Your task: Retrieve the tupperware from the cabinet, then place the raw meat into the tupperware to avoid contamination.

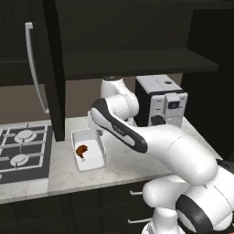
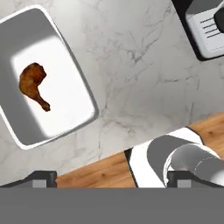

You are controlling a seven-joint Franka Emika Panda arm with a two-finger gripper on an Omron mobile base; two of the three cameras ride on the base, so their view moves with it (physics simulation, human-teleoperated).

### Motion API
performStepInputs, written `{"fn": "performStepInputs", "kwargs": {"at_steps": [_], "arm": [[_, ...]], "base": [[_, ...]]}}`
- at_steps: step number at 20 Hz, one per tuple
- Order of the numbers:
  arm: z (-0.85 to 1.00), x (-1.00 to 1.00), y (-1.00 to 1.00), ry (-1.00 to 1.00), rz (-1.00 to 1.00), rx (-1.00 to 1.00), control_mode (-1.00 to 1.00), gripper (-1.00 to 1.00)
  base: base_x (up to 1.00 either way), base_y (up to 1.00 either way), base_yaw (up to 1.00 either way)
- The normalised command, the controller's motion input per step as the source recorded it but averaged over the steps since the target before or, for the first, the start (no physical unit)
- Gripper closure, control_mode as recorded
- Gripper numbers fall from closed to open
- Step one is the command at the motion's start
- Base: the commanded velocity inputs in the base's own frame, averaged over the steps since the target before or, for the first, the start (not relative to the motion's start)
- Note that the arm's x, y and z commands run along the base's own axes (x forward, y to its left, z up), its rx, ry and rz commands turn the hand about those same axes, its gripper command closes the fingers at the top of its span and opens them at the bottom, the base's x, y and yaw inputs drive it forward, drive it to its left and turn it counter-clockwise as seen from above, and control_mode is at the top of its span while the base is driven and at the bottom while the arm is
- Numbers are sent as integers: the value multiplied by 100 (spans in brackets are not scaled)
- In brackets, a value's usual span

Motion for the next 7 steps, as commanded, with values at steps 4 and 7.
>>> {"fn": "performStepInputs", "kwargs": {"at_steps": [4, 7], "arm": [[31, -51, -60, -5, 12, 0, -100, -100], [31, -47, -70, -5, 13, 1, -100, -100]], "base": [[0, 0, 0], [0, 0, 0]]}}
